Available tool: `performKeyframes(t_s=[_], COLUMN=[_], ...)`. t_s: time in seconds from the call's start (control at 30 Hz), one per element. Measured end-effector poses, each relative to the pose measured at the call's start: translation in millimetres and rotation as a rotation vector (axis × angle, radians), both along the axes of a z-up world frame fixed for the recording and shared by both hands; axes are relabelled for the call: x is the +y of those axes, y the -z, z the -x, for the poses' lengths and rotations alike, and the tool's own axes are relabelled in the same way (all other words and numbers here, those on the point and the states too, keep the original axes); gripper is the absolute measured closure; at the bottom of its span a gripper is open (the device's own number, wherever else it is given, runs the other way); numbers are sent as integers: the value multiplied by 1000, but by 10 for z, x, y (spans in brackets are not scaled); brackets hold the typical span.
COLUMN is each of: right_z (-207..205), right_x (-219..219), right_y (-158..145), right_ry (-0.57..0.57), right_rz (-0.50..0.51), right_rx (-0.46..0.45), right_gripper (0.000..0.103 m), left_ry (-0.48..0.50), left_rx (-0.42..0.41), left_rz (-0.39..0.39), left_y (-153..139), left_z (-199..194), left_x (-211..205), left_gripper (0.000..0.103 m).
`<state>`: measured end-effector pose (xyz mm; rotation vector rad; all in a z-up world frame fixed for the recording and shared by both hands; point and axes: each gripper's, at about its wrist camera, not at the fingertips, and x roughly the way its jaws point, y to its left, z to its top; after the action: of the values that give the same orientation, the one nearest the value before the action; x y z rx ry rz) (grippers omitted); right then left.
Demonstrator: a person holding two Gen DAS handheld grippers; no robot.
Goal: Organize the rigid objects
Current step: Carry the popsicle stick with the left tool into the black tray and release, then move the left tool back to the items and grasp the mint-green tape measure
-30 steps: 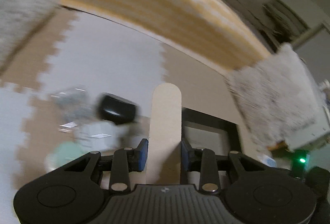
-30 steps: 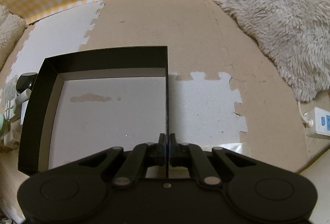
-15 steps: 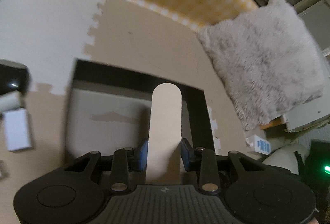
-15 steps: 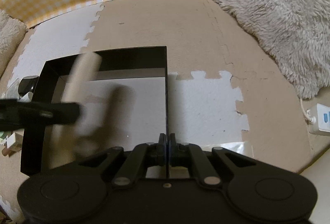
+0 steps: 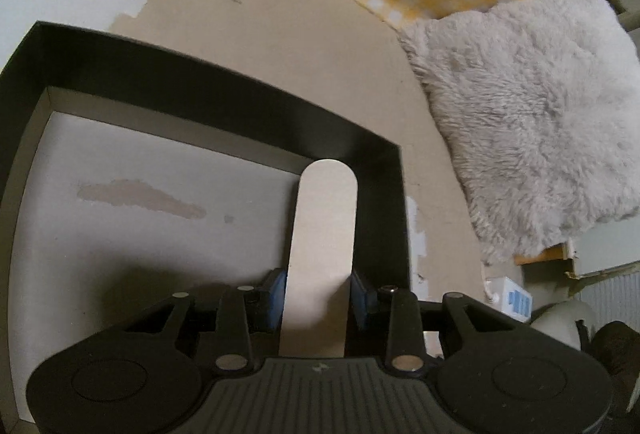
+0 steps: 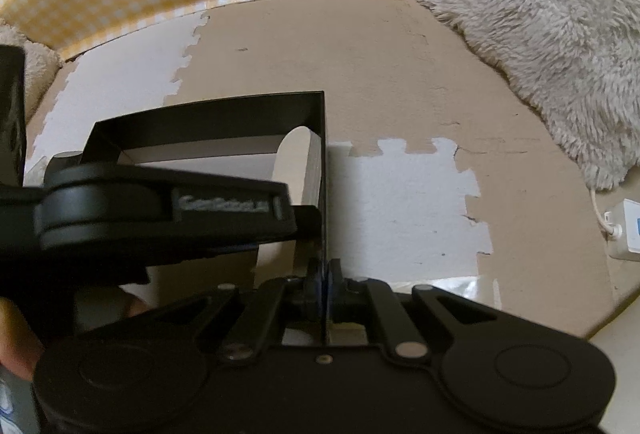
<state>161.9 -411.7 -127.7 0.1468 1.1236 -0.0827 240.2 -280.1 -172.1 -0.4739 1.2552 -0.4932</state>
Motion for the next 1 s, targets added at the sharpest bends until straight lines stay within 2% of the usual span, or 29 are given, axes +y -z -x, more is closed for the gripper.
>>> performKeyframes(t_s=[0.03, 0.17, 0.37, 0.63, 0.83, 0.93, 1.0], right_z=[2, 4, 10, 10, -16, -19, -20], right_x=[-6, -16, -22, -43, -37, -31, -23], right_y=[0, 3, 9, 25, 97, 124, 152], right_ry=[1, 6, 10, 19, 8, 6, 3], right_rz=[-3, -12, -17, -30, -27, -24, -24], right_rx=[-1, -2, -2, 2, 38, 49, 60], right_gripper=[100, 99, 99, 98, 98, 98, 98], left_ry=[-1, -5, 27, 116, 181, 206, 215], left_rx=[2, -7, -73, -228, -339, -382, -412], left_rz=[4, 18, -6, -83, -134, -150, -166], left_y=[16, -8, -191, -563, -831, -958, -1042], left_z=[-4, -14, 1, 120, 293, 383, 442], left_x=[15, 89, 196, 403, 647, 799, 911], left_gripper=[64, 51, 44, 35, 27, 22, 15])
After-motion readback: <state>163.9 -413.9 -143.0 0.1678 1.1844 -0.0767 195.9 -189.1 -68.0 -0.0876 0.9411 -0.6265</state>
